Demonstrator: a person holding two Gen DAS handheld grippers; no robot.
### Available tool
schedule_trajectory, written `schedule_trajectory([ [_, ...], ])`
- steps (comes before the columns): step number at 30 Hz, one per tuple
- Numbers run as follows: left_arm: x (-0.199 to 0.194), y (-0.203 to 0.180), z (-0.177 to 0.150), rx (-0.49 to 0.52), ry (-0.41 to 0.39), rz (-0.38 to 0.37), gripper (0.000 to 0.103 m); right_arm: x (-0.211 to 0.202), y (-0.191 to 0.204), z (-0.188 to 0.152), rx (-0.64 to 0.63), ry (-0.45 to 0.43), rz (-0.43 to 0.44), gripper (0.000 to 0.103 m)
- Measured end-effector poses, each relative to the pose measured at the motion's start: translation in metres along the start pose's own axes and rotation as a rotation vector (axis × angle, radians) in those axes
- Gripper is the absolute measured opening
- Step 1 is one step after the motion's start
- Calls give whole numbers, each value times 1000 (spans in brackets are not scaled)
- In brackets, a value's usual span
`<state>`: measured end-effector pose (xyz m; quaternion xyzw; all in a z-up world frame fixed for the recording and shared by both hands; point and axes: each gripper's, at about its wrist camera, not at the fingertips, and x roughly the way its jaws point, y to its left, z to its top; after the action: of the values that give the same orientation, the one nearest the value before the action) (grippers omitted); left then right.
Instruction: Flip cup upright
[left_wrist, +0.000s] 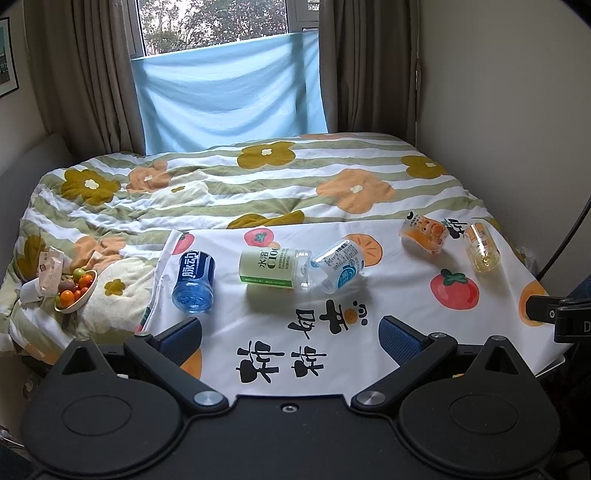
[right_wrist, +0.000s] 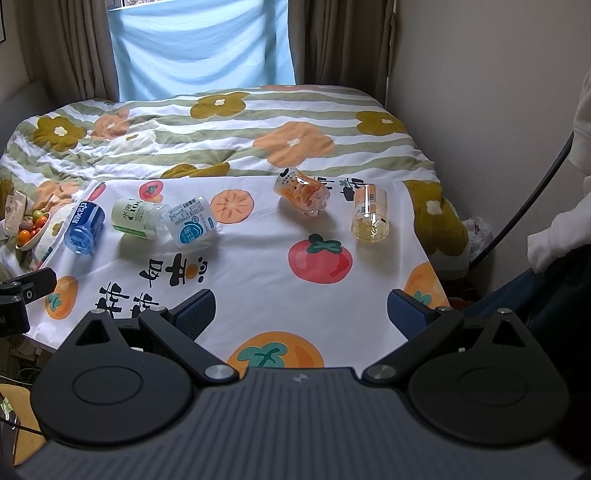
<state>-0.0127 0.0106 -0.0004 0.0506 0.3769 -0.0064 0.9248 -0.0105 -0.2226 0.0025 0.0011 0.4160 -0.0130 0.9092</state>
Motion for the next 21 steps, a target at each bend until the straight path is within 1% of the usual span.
schedule_trajectory([
  [3, 0, 0, 0, 0, 0, -1, 103, -4, 3, -1, 0, 1, 2, 103],
  [21, -3, 6, -1, 1, 4, 1, 103, -1, -1, 1, 4, -1, 7, 103],
])
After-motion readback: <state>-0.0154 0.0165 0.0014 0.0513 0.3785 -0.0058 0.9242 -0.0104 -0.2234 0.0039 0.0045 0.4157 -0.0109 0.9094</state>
